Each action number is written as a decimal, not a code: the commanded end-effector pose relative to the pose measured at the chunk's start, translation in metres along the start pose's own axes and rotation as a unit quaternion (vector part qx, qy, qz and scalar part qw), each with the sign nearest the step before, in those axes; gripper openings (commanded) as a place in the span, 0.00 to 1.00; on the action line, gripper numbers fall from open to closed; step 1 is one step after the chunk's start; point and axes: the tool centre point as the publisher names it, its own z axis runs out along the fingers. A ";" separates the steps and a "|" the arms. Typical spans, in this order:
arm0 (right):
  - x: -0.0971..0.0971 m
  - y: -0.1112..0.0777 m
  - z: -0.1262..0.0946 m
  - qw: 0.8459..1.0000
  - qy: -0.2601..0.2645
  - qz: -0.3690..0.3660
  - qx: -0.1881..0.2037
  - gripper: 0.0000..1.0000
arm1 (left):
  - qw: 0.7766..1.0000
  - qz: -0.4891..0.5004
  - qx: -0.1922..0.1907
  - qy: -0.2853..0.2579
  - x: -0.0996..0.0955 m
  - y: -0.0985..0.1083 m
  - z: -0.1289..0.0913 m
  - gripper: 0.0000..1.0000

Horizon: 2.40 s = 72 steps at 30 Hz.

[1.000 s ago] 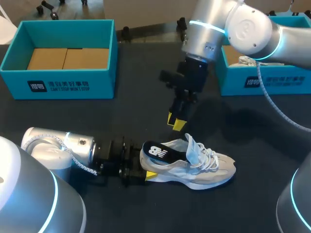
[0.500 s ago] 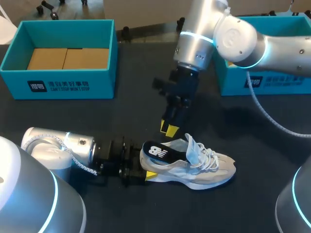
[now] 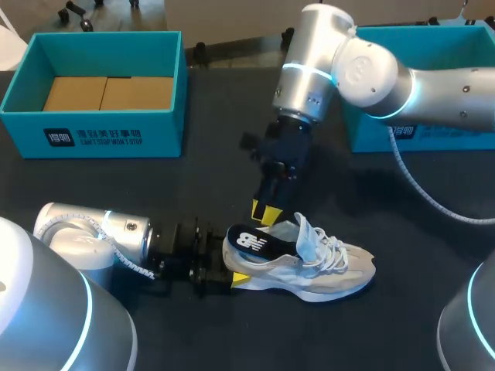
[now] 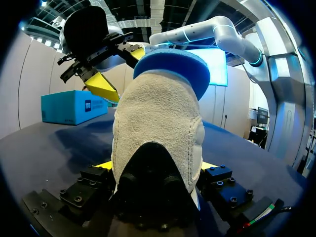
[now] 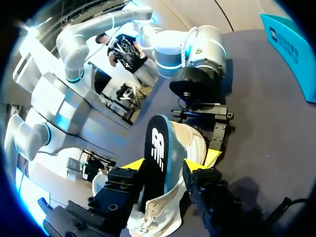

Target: Take the shoe out of the shoebox, open the shoe tongue, remove and reinsert the insole, then place the shoe into the shoebox

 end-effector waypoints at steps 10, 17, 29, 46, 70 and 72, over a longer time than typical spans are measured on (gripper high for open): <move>-0.016 -0.005 0.012 0.998 0.060 0.014 -0.018 0.49 | 1.000 0.000 -0.002 0.000 -0.002 0.002 0.000 0.00; -0.014 -0.005 0.018 0.997 0.078 0.021 -0.022 0.48 | 1.000 0.000 -0.002 0.000 -0.002 0.002 0.000 0.00; -0.008 -0.004 0.021 0.996 0.086 0.028 -0.023 0.47 | 1.000 0.000 -0.002 0.000 -0.002 0.002 0.000 0.00; 0.002 0.005 0.016 0.996 0.077 0.034 -0.011 0.46 | 1.000 0.000 -0.002 0.000 -0.002 0.002 0.000 0.00; 0.002 0.009 0.029 0.997 0.072 0.036 -0.014 0.47 | 1.000 0.000 -0.002 0.000 -0.002 0.002 0.000 0.00; 0.002 0.009 0.031 0.997 0.073 0.037 -0.015 0.47 | 1.000 0.000 -0.002 0.000 -0.002 0.002 0.000 0.00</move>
